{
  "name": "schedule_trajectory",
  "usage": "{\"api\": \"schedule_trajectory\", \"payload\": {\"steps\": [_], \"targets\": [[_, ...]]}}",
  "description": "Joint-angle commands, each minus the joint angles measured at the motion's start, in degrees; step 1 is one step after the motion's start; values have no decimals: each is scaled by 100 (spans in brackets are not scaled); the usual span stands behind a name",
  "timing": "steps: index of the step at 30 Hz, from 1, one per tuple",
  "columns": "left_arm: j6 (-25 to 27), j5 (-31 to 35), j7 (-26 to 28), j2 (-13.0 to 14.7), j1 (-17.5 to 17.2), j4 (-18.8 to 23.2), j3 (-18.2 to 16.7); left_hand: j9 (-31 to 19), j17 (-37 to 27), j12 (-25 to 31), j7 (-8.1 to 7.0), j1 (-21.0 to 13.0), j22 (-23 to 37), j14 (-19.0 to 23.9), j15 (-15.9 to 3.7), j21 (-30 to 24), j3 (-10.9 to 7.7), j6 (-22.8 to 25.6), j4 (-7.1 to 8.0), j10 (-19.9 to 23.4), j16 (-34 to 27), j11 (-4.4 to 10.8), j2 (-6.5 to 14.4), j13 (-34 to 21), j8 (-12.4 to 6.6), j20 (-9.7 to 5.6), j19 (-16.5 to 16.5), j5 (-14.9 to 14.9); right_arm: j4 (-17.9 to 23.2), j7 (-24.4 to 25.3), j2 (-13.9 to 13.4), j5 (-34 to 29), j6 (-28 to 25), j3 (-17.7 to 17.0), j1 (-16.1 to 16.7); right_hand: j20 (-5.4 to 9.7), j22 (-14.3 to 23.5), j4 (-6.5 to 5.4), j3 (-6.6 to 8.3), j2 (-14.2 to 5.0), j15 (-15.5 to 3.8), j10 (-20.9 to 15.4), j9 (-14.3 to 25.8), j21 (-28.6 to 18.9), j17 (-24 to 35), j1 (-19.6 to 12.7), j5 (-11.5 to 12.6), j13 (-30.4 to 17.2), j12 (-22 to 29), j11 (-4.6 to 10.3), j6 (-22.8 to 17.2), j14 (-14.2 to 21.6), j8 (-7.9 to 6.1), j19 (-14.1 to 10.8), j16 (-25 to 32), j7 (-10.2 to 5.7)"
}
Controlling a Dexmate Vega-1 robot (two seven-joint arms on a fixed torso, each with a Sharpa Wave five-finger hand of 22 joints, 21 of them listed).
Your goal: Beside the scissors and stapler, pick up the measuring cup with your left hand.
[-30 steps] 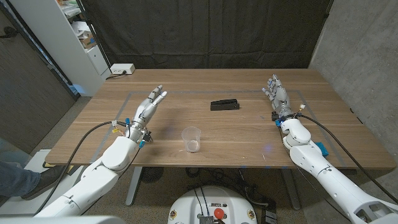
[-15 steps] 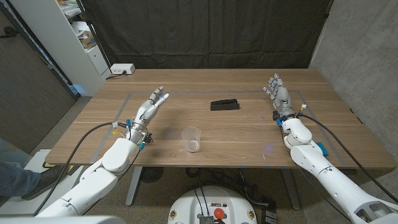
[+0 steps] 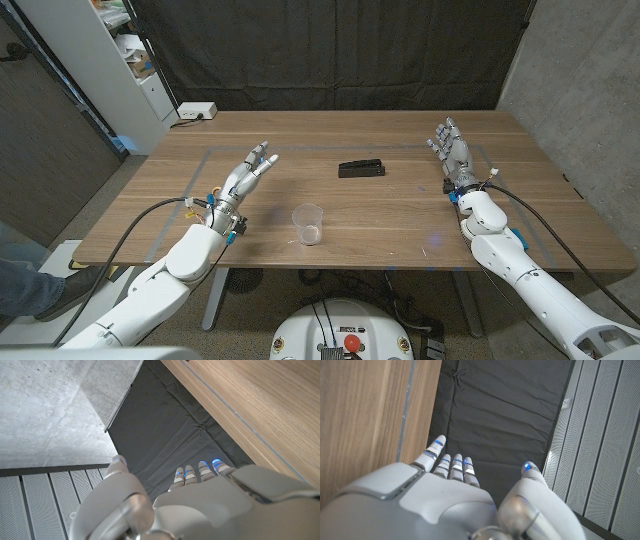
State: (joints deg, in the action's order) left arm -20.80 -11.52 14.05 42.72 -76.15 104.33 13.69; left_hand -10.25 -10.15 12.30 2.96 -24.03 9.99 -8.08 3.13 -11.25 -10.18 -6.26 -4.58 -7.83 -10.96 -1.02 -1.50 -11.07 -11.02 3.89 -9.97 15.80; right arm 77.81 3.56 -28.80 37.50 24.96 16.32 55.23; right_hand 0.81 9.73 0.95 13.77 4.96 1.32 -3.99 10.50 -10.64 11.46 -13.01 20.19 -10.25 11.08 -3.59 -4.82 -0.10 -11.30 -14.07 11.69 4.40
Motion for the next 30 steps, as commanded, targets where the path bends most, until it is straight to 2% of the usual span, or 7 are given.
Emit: {"api": "schedule_trajectory", "payload": {"steps": [1, 17, 30], "targets": [[128, 103, 64, 56, -262, 221, 11, -16, -18, -7, -15, -65, 31, -53, 27, 1, -3, -36, -47, -12, 20, -30, 13, -12, -2, 51, -444, 23, 51, -57, -32, 70, 33, -48, 73, 3, 9, 18, -6, -9, 26, -26, 23, -29, 20, -63, 39, -28, -5, -5, -24, 48, -2, 22, 1, -45], [391, 381, 288, 120, -625, 581, -61, -17, -19, -20, -1, -117, 32, -78, 47, 6, -2, -68, -87, -46, 27, -32, -2, -14, 8, 62, -459, 44, 113, -114, -99, 120, 97, -125, 178, 0, 10, 27, -13, -12, 27, -22, 23, -30, 20, -72, 55, -29, -8, -4, -24, 55, 0, 24, 2, -54], [593, 529, 357, 168, -774, 836, -100, -18, -19, -24, 5, -157, 32, -86, 40, 4, -3, -82, -116, -60, 27, -28, -11, -15, 10, 68, -459, 57, 18, -218, -64, 209, 216, -183, 188, -8, 10, 32, -23, -11, 26, -25, 24, -30, 21, -75, 67, -29, -8, 2, -20, 56, 3, 27, 2, -62]]}}
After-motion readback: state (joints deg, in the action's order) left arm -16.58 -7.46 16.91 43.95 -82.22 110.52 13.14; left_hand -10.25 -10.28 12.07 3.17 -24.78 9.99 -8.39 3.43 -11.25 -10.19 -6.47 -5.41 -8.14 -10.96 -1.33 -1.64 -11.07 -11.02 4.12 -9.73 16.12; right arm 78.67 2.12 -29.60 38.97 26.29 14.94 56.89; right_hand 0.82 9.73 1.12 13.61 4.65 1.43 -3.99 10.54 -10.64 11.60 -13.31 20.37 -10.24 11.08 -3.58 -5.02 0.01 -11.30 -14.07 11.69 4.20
